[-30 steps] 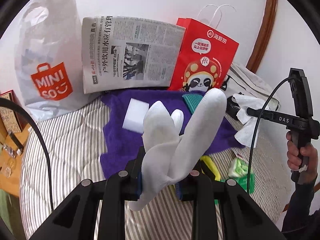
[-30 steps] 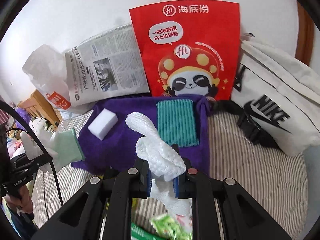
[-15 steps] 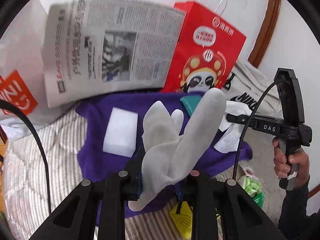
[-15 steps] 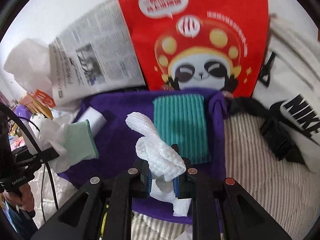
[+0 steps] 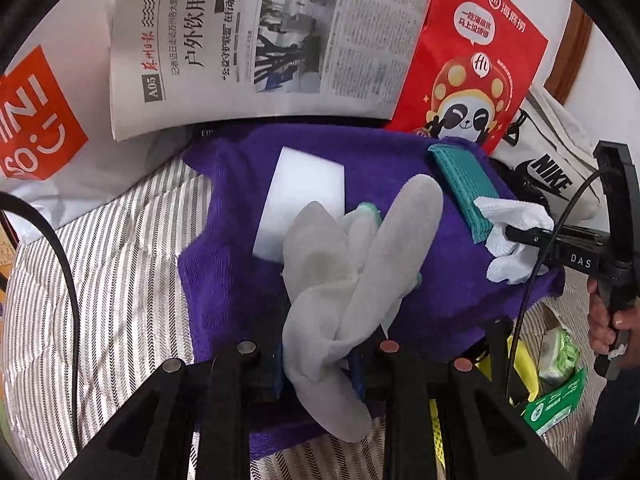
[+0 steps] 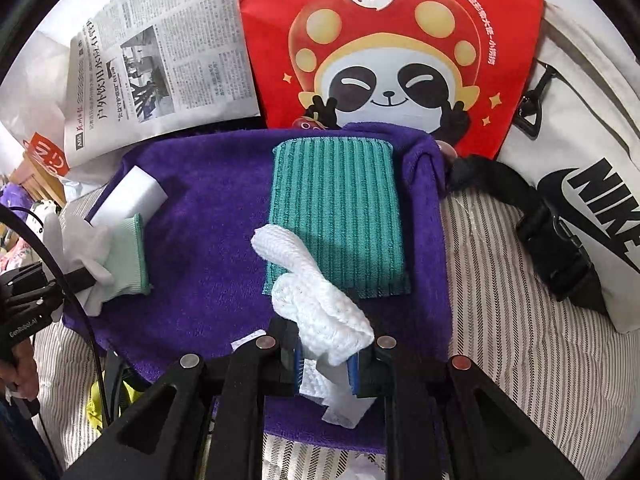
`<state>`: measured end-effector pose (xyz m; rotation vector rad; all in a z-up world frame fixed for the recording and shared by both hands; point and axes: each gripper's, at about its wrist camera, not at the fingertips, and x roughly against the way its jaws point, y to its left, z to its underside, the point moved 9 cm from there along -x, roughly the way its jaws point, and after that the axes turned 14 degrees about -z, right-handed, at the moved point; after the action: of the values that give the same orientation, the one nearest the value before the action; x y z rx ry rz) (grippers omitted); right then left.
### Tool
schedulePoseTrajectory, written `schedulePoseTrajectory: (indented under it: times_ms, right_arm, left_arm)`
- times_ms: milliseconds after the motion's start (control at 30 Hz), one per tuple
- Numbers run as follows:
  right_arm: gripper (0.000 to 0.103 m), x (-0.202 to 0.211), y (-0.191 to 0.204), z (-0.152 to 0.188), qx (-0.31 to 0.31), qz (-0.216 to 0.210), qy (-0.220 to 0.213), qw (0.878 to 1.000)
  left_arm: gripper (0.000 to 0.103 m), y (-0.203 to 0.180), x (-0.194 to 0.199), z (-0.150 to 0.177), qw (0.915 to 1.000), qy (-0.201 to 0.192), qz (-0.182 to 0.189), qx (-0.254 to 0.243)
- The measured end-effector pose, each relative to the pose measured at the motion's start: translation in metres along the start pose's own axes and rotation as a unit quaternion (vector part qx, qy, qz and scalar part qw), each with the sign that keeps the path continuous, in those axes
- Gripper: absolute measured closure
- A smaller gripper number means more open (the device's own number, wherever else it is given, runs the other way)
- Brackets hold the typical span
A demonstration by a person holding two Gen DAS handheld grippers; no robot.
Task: Organize soft objects
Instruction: 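Carry the tissue with the right tool while the left tool carries the glove, then release the tissue with the right tool while the left tool releases the glove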
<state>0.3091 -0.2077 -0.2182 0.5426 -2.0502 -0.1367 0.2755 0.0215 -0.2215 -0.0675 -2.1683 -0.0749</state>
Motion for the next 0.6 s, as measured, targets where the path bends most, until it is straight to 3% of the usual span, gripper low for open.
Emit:
schedulePoseTrajectory:
  times_ms: [467, 500, 567, 600]
  right_arm:
    - [0.082, -0.017, -0.002, 0.009, 0.012, 0.006, 0.012, 1.000]
    - [0.080, -0.019, -0.003, 0.009, 0.010, 0.005, 0.014, 1.000]
    - [0.060, -0.021, -0.002, 0.011, 0.008, 0.002, 0.019, 1.000]
    - [0.055, -0.022, -0.002, 0.011, 0.007, 0.001, 0.019, 1.000]
  left_arm:
    - [0.074, -0.009, -0.003, 0.007, 0.9968, -0.018, -0.061, -0.048]
    - [0.074, -0.009, -0.004, 0.006, 0.9969, -0.018, -0.059, -0.047]
    - [0.071, -0.009, -0.004, 0.006, 0.9971, -0.018, -0.056, -0.049]
    - [0.068, -0.009, -0.004, 0.007, 0.9971, -0.017, -0.056, -0.048]
